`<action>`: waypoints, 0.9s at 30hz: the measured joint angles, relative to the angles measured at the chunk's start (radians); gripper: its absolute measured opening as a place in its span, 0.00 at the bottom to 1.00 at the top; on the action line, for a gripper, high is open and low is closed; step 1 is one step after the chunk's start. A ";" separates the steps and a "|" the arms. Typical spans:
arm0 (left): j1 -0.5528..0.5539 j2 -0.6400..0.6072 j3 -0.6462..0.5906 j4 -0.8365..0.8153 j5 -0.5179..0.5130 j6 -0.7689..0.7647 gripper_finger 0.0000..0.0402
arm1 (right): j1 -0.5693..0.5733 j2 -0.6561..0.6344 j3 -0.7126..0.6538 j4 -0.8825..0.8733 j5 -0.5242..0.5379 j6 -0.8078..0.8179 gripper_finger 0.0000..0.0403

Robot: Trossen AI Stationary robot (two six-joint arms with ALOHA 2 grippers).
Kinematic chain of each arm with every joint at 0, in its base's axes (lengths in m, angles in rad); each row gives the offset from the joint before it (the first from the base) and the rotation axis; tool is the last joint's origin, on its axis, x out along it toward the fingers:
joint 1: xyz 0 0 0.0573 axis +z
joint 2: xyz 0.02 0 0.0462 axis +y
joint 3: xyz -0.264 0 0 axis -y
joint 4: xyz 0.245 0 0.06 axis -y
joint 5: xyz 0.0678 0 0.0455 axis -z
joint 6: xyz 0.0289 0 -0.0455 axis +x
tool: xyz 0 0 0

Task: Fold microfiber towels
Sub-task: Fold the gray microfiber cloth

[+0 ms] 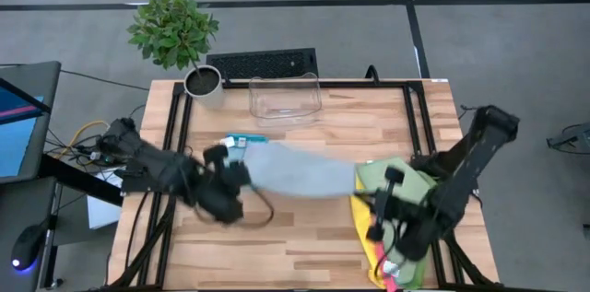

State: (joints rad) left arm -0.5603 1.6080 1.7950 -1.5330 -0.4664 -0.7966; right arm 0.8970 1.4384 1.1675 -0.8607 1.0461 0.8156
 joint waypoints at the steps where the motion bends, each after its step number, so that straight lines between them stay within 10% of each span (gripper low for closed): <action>1: -0.036 0.016 0.000 0.006 -0.001 -0.033 0.00 | 0.021 0.038 0.000 0.016 -0.001 0.038 0.02; 11: -0.237 0.274 0.000 0.156 0.043 -0.252 0.00 | 0.135 0.283 0.058 0.213 -0.126 0.191 0.02; 20: -0.275 0.473 0.000 0.254 0.322 -0.344 0.00 | 0.163 0.318 0.097 0.188 -0.181 0.340 0.02; 27: -0.272 0.424 0.001 0.150 0.112 -0.197 0.00 | 0.114 0.302 0.098 -0.061 -0.212 0.452 0.02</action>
State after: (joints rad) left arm -0.8327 2.0320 1.7959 -1.3826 -0.3543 -0.9941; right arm 1.0111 1.7401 1.2655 -0.9219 0.8338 1.2673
